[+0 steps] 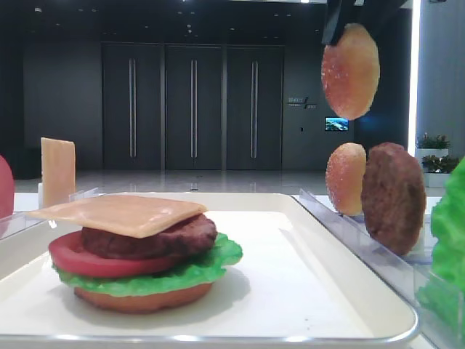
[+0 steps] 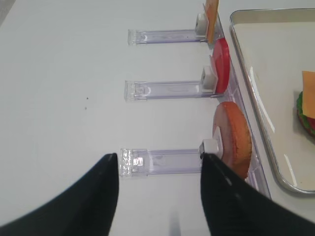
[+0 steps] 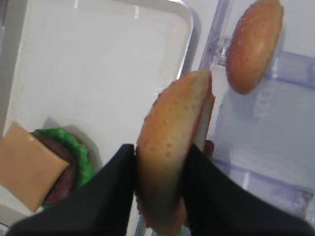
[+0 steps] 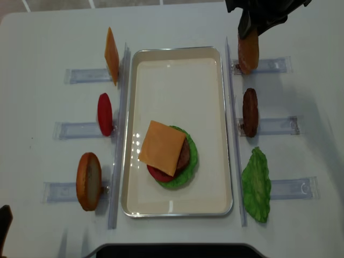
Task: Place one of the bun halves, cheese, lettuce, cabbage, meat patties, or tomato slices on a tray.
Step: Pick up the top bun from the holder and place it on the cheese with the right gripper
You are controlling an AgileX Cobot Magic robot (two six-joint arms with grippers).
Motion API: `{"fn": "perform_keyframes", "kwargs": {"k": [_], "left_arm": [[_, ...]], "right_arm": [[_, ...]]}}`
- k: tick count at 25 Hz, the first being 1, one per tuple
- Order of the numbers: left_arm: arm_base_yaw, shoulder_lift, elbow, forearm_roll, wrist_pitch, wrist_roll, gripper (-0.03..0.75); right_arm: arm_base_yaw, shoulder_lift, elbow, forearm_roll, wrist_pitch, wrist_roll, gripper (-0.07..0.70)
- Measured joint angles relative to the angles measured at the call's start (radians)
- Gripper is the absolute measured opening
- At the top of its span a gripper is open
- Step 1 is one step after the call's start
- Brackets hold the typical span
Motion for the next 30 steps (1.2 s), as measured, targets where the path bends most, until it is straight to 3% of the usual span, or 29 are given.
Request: {"fn": "perform_keyframes", "kwargs": {"k": [5, 17, 23, 27, 30], "left_arm": [[0.0, 0.0, 0.0, 0.0, 0.0, 0.0, 0.408], [0.0, 0.0, 0.0, 0.0, 0.0, 0.0, 0.408], [0.0, 0.0, 0.0, 0.0, 0.0, 0.0, 0.408], [0.0, 0.0, 0.0, 0.0, 0.0, 0.0, 0.408], [0.0, 0.0, 0.0, 0.0, 0.0, 0.0, 0.408]], "right_arm": [[0.0, -0.122, 0.08, 0.044, 0.006, 0.0, 0.219], [0.019, -0.572, 0.506, 0.154, 0.0, 0.011, 0.217], [0.066, -0.74, 0.6, 0.222, -0.041, 0.012, 0.215], [0.075, -0.763, 0.633, 0.259, -0.049, 0.0, 0.215], [0.075, -0.763, 0.673, 0.315, -0.089, -0.033, 0.214]]}}
